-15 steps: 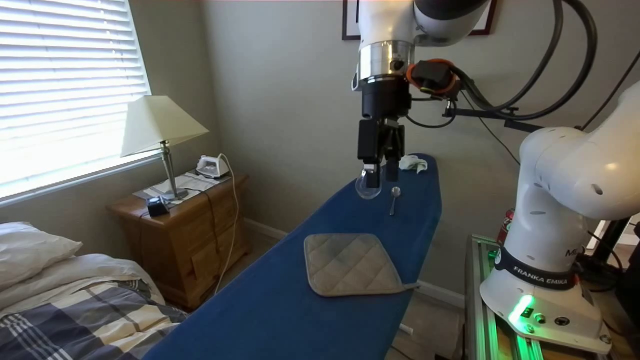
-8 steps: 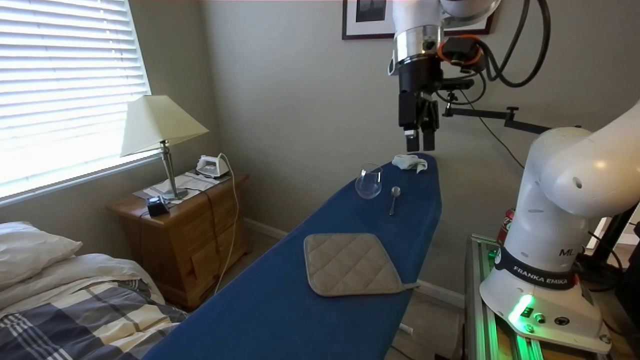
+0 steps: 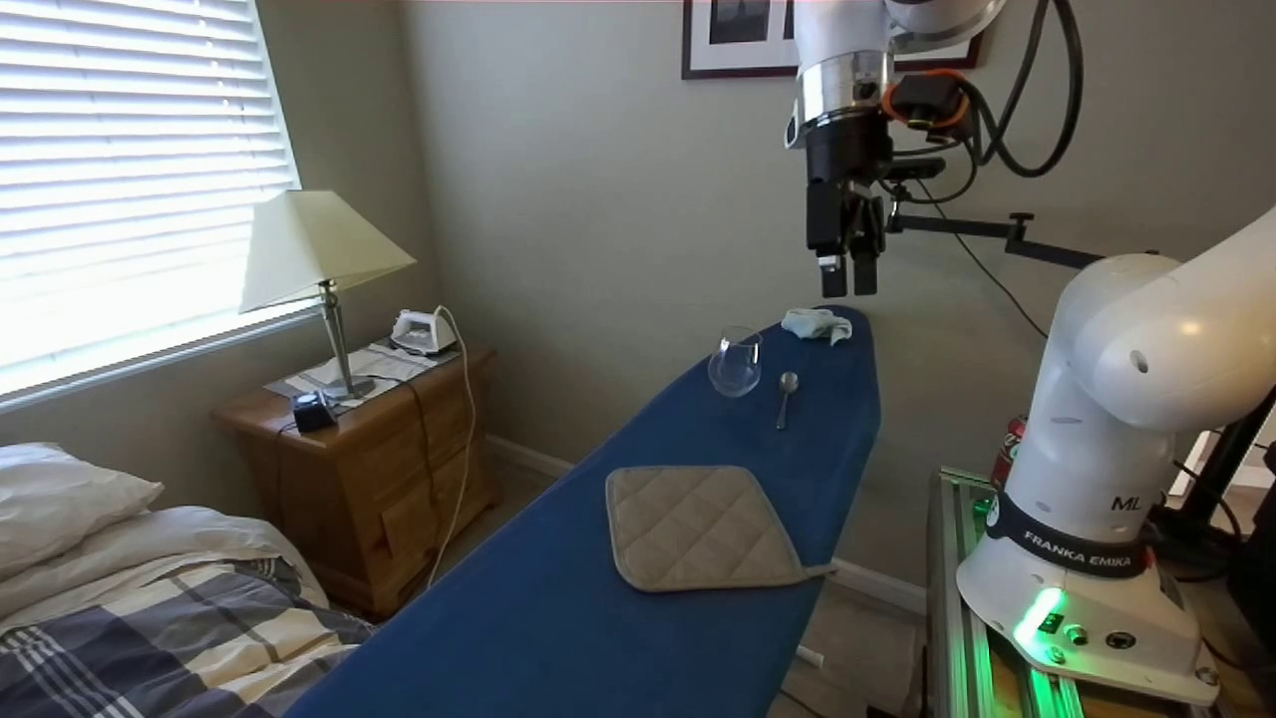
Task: Put the spoon in the glass.
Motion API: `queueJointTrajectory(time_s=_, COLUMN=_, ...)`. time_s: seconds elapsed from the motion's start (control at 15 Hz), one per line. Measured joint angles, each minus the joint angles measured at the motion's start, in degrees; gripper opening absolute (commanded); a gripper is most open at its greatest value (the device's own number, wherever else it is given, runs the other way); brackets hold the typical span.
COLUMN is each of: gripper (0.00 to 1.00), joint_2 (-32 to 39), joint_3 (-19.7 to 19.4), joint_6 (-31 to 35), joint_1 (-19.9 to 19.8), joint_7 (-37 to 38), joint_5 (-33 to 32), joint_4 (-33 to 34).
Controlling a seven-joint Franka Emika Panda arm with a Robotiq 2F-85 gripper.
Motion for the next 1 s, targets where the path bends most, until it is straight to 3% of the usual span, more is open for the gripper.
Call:
queueJointTrajectory(time_s=0.27, gripper=1.00, joint_2=0.55, joint_3=-0.51, joint_6=0.13, joint_1=-1.03, joint_7=-0.01, joint_5=-0.57, joint_4=0.09)
queueJointTrajectory(time_s=0.47, gripper=1.00, joint_2=3.92, joint_3=-4.50, joint_6=1.11, joint_1=-4.75, joint_7=-1.98, joint_5=-4.79, joint_4=1.53)
queueJointTrajectory(time_s=0.67, gripper=1.00, joint_2=10.33, joint_3=-10.39, joint_6=3.52, joint_1=-7.09, joint_7=-8.84, joint_5=-8.72, joint_4=3.93)
queueJointTrajectory(time_s=1.0, gripper=1.00, joint_2=22.60, joint_3=-17.50, joint_6=5.76, joint_1=-7.13, joint_7=-24.58, joint_5=-9.33, joint_4=9.50)
